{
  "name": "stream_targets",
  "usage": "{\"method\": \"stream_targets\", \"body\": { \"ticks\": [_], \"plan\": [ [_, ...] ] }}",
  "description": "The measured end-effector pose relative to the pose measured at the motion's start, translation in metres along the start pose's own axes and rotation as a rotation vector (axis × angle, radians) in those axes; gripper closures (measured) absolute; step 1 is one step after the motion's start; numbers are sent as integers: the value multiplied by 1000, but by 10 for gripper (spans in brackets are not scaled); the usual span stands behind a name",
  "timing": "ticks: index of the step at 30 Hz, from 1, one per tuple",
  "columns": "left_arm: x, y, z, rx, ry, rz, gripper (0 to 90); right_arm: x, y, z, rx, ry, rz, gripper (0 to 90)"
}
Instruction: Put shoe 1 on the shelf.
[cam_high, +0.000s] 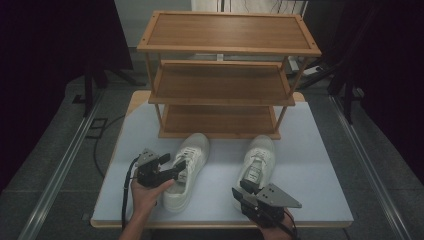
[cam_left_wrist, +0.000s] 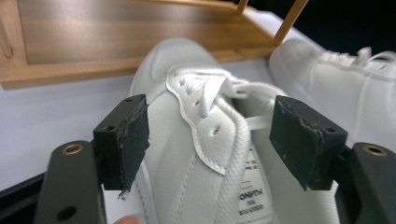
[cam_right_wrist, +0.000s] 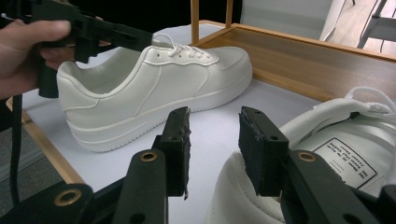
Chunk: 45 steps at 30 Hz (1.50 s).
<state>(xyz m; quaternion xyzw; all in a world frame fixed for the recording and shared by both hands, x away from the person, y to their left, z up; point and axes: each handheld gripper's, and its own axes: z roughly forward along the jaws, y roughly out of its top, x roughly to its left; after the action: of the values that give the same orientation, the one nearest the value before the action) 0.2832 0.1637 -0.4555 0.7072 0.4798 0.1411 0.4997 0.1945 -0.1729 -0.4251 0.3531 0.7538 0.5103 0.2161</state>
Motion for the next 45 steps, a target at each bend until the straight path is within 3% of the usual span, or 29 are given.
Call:
{"method": "stream_targets", "body": {
  "ticks": [2,5,7,10,12,15,22,29,34,36,37,42,45],
  "plan": [
    [0,-3,8,30,15,1,318,0,0,0,-1,-3,3,631],
    [3,-3,8,8,37,-16,386,-1,0,0,-1,-8,7,631],
    [7,-6,11,11,32,-57,425,0,-1,0,-3,-11,6,630],
    [10,-10,15,29,55,-69,452,1,0,0,-7,-9,2,630],
    [11,-11,14,7,45,-84,493,2,0,0,-6,-12,-4,629],
    [7,-11,14,-9,53,-44,585,2,-1,1,-3,-10,-6,627],
    [5,-11,14,-35,65,-29,720,5,-3,3,4,-6,-12,627],
    [11,-12,10,-56,36,-67,803,5,-3,2,3,-12,-13,633],
    [24,-19,4,-127,-31,-193,814,6,-3,2,-6,-11,-15,634],
    [25,-19,2,-134,-40,-210,814,6,-2,1,-10,-10,-12,634],
    [25,-21,-3,-161,-60,-243,814,6,-2,0,-12,-11,-12,634],
    [15,-21,-17,-210,-83,-280,814,4,-1,-3,-23,-15,-9,634],
    [7,-16,-28,-238,-105,-275,814,2,1,-5,-33,-17,-2,634]
  ]
}}
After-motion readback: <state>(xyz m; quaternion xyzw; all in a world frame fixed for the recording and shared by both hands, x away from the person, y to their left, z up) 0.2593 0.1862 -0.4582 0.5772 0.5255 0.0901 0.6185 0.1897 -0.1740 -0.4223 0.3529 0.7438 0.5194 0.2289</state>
